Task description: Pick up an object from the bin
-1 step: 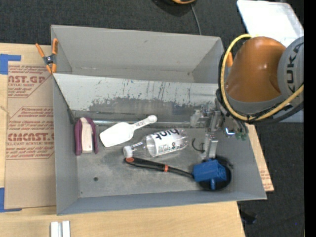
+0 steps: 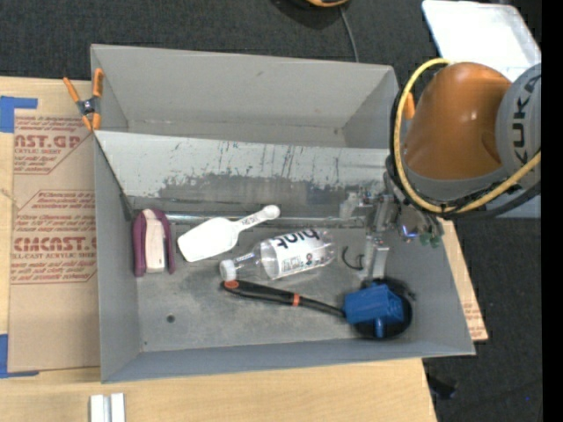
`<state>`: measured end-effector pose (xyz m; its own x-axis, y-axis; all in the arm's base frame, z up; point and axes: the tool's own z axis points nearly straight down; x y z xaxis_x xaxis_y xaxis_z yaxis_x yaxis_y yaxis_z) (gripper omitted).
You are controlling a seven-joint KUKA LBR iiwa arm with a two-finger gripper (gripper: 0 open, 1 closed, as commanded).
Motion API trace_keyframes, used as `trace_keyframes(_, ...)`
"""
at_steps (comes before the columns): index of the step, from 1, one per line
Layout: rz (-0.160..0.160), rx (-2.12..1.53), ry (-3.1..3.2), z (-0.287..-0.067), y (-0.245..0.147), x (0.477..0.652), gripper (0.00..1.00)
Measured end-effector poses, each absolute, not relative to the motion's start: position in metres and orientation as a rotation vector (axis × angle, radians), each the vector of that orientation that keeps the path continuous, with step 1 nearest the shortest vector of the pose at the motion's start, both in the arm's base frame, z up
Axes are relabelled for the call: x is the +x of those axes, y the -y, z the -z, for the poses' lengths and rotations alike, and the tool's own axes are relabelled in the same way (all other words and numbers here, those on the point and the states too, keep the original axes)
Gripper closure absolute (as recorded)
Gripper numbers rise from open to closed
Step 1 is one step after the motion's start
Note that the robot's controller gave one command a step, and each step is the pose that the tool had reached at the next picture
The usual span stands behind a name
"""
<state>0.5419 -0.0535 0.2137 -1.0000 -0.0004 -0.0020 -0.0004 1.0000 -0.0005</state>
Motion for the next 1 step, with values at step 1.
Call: trace_keyframes(1, -0.001, 0.145, -3.132, -0.1362, 0.0599, 0.5381, 0.00)
